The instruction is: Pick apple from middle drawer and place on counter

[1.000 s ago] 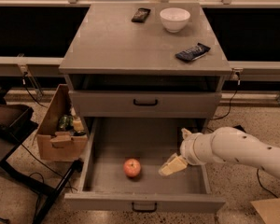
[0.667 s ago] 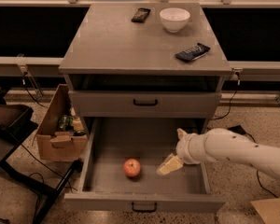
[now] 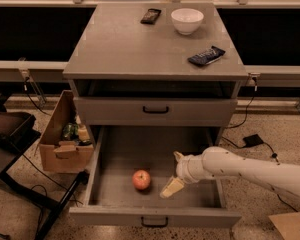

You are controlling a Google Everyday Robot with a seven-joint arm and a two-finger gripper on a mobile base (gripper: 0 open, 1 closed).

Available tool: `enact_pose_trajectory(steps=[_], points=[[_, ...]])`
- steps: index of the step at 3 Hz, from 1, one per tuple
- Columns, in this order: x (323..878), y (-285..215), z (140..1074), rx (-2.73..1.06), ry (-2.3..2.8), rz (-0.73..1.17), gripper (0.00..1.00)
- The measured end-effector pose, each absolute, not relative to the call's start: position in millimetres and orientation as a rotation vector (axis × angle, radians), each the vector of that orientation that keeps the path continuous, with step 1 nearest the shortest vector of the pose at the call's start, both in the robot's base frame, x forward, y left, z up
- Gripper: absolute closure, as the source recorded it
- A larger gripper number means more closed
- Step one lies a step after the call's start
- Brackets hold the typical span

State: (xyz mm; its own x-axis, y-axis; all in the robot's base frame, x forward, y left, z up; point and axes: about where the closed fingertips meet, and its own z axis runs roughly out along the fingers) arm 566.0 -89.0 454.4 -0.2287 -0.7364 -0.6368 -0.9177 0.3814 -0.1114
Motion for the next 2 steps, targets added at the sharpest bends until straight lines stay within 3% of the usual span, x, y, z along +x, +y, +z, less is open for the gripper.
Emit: enact_pose_trajectory(steps=[2], points=[[579.3, -42.6, 370.8, -1.461, 1.949, 0.612, 0.00]])
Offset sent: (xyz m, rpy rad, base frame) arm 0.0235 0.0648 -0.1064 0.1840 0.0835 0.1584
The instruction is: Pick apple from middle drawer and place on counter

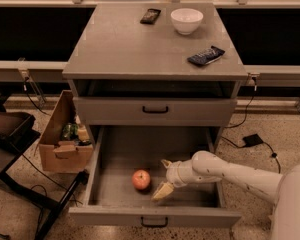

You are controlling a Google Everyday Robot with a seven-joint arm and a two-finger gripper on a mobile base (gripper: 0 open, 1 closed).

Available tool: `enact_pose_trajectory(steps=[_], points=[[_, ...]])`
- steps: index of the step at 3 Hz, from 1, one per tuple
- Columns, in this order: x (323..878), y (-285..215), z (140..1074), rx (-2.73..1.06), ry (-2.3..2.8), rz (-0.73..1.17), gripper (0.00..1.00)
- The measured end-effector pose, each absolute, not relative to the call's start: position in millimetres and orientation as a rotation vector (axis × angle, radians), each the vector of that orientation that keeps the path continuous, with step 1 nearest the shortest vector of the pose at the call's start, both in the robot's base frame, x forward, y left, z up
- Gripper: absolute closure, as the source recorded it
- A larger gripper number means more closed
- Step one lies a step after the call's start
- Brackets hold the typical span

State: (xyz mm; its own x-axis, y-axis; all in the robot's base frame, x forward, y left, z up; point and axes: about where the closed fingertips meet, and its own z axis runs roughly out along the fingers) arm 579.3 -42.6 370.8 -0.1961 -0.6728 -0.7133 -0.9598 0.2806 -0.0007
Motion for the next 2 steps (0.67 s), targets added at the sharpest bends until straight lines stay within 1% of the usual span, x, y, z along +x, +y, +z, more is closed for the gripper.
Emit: enact_pose_trajectory(steps=[2], points=[[582.9, 5.4, 389.9, -1.469, 1.848, 0.767, 0.00]])
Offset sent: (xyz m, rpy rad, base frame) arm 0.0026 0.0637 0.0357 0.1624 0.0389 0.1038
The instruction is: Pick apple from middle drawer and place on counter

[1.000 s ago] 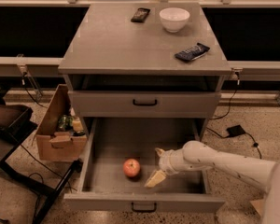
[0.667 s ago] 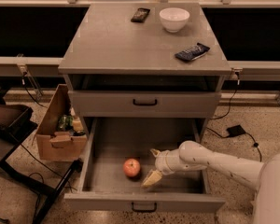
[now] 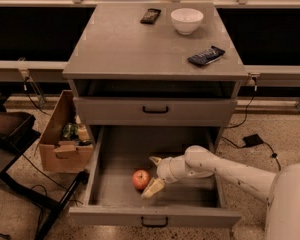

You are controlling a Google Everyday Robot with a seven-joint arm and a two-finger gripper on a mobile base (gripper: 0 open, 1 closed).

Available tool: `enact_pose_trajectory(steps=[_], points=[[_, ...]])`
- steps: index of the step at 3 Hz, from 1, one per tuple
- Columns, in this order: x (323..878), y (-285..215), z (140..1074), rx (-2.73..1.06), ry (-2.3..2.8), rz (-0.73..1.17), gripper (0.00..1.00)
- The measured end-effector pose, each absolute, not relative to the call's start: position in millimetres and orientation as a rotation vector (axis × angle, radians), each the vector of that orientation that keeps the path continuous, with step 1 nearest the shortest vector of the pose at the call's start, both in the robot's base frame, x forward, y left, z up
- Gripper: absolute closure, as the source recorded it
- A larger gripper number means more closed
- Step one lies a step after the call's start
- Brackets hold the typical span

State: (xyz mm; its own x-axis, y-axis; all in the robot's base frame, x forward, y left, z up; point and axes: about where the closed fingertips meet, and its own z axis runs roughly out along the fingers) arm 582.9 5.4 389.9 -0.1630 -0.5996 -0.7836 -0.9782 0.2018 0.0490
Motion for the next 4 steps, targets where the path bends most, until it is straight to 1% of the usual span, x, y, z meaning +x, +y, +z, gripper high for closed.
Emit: enact_pose_trajectory(steps=[1, 2, 3, 4], points=[[572.7, 27.6, 386.9, -1.477, 1.833, 0.847, 0.19], [567.3, 41.8, 372.1, -1.455, 1.836, 0.878, 0.43], [567.1, 42.0, 371.6, -1.454, 1.836, 0.879, 0.64], [567.1, 42.1, 371.6, -1.454, 1.836, 0.879, 0.89]])
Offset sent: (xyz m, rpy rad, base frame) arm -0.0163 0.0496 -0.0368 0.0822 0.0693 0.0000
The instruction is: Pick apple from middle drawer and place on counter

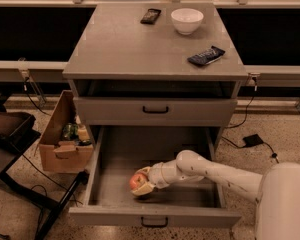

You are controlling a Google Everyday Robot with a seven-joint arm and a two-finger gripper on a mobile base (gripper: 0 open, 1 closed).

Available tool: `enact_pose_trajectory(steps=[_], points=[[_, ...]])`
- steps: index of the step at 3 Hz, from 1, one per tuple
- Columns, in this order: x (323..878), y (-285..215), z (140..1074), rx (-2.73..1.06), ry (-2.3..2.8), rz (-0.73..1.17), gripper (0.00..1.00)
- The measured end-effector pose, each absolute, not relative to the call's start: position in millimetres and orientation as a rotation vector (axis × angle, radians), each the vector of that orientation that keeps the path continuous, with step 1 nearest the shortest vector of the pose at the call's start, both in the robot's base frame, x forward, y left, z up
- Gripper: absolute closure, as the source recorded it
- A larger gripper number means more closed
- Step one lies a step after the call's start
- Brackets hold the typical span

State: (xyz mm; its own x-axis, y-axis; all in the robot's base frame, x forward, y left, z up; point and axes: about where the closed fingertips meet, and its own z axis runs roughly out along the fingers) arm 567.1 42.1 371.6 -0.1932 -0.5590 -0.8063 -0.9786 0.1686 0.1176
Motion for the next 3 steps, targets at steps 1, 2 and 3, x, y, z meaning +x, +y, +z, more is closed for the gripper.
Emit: enact_pose_trajectory(steps=[1, 2, 3], points=[[560.3, 41.8, 401.1, -1.486, 1.852, 0.849, 1.00], [526.8, 43.7, 464.1, -1.490, 1.904, 0.854, 1.00], [504.1, 35.6, 561.4, -1.467, 1.935, 0.870, 1.00]])
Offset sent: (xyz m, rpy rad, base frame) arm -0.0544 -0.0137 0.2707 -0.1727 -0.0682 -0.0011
